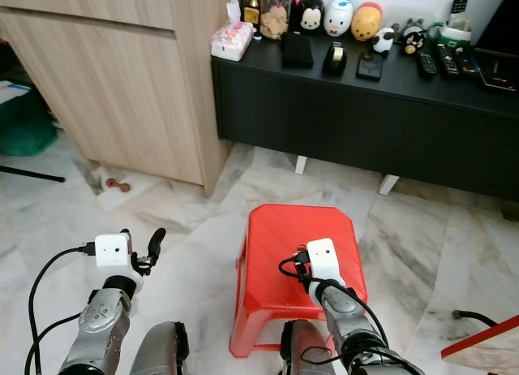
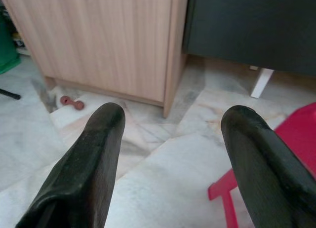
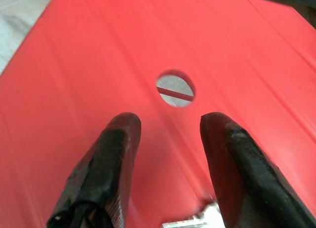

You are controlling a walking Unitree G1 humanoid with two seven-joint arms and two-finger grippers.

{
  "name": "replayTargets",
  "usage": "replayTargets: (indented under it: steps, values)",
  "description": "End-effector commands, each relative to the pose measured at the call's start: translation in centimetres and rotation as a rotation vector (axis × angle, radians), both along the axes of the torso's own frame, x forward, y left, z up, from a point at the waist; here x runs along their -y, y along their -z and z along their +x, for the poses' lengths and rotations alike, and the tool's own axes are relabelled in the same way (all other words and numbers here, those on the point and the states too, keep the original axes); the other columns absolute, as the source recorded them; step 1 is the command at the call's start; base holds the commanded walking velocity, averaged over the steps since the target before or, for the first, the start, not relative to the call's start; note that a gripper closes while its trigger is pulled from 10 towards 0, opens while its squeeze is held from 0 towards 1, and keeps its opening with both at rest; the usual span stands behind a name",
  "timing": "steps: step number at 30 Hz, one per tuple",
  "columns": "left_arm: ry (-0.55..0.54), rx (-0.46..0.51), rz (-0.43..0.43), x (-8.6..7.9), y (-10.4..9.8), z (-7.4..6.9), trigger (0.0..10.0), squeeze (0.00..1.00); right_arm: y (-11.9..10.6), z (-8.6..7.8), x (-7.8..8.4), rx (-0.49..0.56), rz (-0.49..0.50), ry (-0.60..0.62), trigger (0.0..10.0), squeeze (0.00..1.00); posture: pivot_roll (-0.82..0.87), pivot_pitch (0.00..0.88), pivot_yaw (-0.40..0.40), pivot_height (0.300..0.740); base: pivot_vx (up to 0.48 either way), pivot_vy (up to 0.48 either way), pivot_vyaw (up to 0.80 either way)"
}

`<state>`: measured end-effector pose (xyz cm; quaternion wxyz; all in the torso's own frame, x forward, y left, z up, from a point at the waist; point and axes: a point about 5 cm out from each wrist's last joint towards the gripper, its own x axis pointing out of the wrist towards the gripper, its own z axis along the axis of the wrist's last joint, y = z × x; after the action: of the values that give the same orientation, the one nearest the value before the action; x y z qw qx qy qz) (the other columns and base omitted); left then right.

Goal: Hang keys on a hook

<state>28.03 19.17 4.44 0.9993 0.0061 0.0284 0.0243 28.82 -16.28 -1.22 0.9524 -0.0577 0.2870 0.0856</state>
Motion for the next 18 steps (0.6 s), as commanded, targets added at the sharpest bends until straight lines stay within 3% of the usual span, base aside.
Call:
replayTargets:
  steps: [1,18]
  values:
    - [0.012,0.004,0.0,0.3,0.0,-0.1,10.0,0.0,0.4,-0.4,0.7,-0.028,-0.021,0.007,10.0,0.0,0.01,0.123,-0.068,0.602,0.0,0.0,0.0]
    - [0.035,0.009,0.01,0.1,-0.2,-0.6,10.0,0.0,0.3,-0.2,1.9,-0.064,0.012,0.098,10.0,0.0,0.02,0.147,-0.058,0.602,0.0,0.0,0.0]
